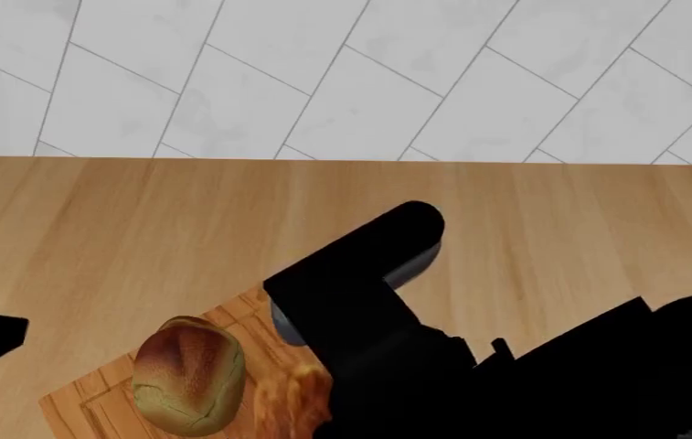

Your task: Place all breads on the cutting board.

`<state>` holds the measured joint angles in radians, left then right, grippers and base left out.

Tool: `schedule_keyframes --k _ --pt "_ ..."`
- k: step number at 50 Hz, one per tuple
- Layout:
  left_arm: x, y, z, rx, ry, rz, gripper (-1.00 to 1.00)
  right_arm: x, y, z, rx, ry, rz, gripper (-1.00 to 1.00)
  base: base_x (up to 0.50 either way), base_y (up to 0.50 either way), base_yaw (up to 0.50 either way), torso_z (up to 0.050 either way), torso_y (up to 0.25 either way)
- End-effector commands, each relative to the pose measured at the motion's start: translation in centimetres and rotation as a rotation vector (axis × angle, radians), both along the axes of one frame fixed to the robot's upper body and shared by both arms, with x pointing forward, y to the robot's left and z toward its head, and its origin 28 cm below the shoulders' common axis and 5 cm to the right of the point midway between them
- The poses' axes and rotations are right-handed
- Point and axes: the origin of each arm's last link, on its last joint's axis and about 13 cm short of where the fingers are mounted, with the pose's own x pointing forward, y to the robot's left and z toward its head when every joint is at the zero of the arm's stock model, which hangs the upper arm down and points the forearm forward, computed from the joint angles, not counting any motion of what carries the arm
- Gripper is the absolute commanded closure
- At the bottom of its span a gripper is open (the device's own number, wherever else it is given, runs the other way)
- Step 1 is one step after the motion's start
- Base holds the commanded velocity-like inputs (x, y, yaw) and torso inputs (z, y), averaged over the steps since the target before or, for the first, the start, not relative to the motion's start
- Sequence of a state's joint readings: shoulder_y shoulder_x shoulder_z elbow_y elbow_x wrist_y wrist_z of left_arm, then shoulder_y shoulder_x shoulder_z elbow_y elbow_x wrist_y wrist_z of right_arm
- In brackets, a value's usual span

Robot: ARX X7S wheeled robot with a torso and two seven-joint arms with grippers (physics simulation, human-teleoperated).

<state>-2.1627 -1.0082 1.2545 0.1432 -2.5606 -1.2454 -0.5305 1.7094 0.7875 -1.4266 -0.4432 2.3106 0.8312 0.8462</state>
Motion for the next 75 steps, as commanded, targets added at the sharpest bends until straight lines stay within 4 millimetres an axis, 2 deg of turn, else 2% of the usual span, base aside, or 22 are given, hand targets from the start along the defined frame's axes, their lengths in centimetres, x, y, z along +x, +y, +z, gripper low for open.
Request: schedule_keyframes --k 1,2,3,12,21,30,37,47,52,55,58,60,65,71,75 --pt "-0.1 -0.3 0.0 0.002 -0.009 -0.019 -1.00 0.8 0.2 -1.5 -0.032 0.008 0.008 1.00 0.00 0.00 0.00 0.000 0.000" --pt "-0.1 -0.3 0.0 0.002 -0.008 -0.018 -1.00 0.8 0.2 -1.5 -0.038 0.005 0.008 1.00 0.00 0.00 0.00 0.000 0.000" --pt "-0.1 -0.2 0.0 -0.001 -0.008 -0.015 -1.00 0.8 0.3 -1.4 -0.031 0.007 0.007 -1.00 0.00 0.00 0.00 0.000 0.000" --pt "-0.1 -0.1 0.1 -0.002 -0.010 -0.006 -1.00 0.3 0.3 -0.3 -0.033 -0.007 0.022 -1.00 0.00 0.00 0.00 0.000 0.000" --pt "0.0 0.0 0.2 -0.006 -0.014 0.000 -1.00 -0.6 -0.5 3.2 -0.015 -0.088 0.007 -1.00 0.00 0.00 0.00 0.000 0.001" --pt "-0.4 -0.1 0.6 -0.015 -0.029 -0.006 -1.00 -2.3 -2.2 6.1 0.038 -0.168 -0.053 -1.00 0.00 0.00 0.00 0.000 0.000" --pt "-0.7 0.0 0.2 -0.041 -0.065 0.020 -1.00 -3.2 -3.5 7.0 0.106 -0.252 -0.139 -1.00 0.00 0.00 0.00 0.000 0.000" --pt "-1.7 -0.3 -0.2 -0.068 -0.197 0.136 -1.00 -4.2 -5.1 7.8 0.235 -0.362 -0.236 -1.00 0.00 0.00 0.00 0.000 0.000" --pt "-2.4 -0.4 -0.6 -0.077 -0.244 0.146 -1.00 -4.3 -5.9 7.5 0.194 -0.468 -0.307 -1.00 0.00 0.00 0.00 0.000 0.000" --pt "-2.3 -0.2 -1.0 -0.039 -0.303 0.200 -1.00 -4.4 -6.3 7.5 0.224 -0.507 -0.340 -1.00 0.00 0.00 0.00 0.000 0.000" --pt "-2.3 0.3 -0.8 -0.129 -0.311 0.222 -1.00 -4.7 -6.8 7.7 0.235 -0.543 -0.374 -1.00 0.00 0.00 0.00 0.000 0.000" --pt "-2.3 0.5 -0.7 -0.105 -0.336 0.246 -1.00 -4.9 -7.2 7.6 0.250 -0.553 -0.395 -1.00 0.00 0.00 0.00 0.000 0.000" --pt "-1.7 1.5 -0.7 -0.119 -0.400 0.389 -1.00 -5.5 -8.2 7.2 0.256 -0.589 -0.447 -1.00 0.00 0.00 0.00 0.000 0.000" --pt "-1.5 1.5 -1.4 -0.053 -0.476 0.470 -1.00 -5.8 -9.0 6.6 0.283 -0.639 -0.503 -1.00 0.00 0.00 0.00 0.000 0.000" --pt "-1.4 1.3 -1.8 -0.072 -0.476 0.473 -1.00 -6.0 -9.3 6.1 0.308 -0.652 -0.529 -1.00 0.00 0.00 0.00 0.000 0.000"
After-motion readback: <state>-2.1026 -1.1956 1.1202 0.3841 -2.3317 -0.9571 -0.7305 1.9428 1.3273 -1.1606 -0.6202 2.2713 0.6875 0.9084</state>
